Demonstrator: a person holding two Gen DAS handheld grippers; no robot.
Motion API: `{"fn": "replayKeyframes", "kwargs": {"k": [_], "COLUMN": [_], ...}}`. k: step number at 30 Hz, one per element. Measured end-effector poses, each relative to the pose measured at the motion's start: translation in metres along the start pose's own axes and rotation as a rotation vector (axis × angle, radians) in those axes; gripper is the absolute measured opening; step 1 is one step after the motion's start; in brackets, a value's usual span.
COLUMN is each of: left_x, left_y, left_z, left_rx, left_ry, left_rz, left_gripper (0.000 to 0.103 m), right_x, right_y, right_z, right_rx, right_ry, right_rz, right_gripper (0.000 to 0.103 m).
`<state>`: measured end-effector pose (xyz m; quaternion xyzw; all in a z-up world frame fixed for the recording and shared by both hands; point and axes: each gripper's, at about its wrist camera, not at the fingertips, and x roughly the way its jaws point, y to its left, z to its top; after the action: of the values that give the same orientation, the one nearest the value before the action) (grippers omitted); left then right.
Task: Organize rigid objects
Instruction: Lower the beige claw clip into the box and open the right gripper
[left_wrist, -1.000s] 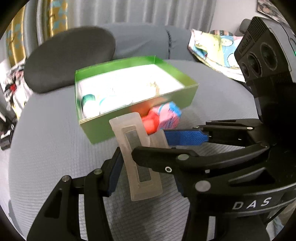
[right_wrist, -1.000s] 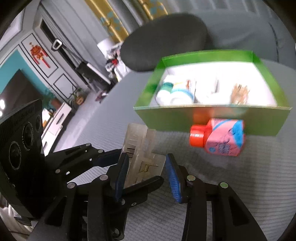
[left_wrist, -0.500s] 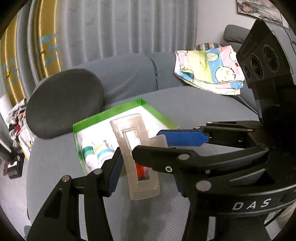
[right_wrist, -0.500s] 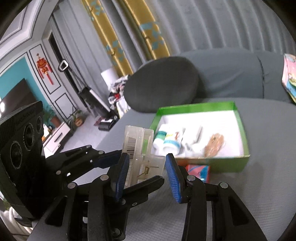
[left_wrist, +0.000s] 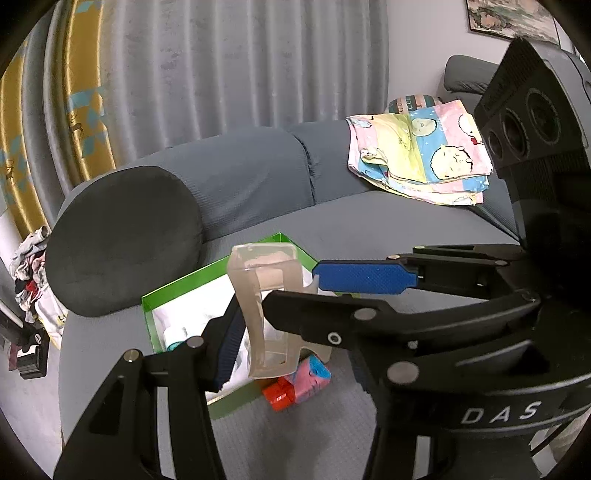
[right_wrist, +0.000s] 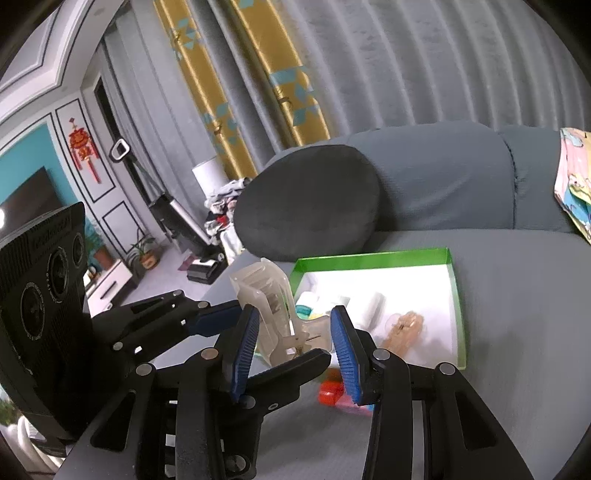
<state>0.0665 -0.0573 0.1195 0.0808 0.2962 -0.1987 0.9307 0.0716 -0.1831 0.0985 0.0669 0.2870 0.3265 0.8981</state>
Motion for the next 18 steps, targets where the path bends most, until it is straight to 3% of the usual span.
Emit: {"fn": "replayKeyframes", "kwargs": {"k": [18], "left_x": [0.086], "left_y": [0.037], "left_z": [0.004], "left_rx": [-0.073], "left_ry": [0.107], "left_rz": [-0.032], "left_gripper": [0.048], "right_x": [0.083], "right_y": [-0.057], "right_z": [0.014], "right_rx": [0.062], "right_ry": [0.091], "right_rz": [0.01], "right_gripper": [0.044]}}
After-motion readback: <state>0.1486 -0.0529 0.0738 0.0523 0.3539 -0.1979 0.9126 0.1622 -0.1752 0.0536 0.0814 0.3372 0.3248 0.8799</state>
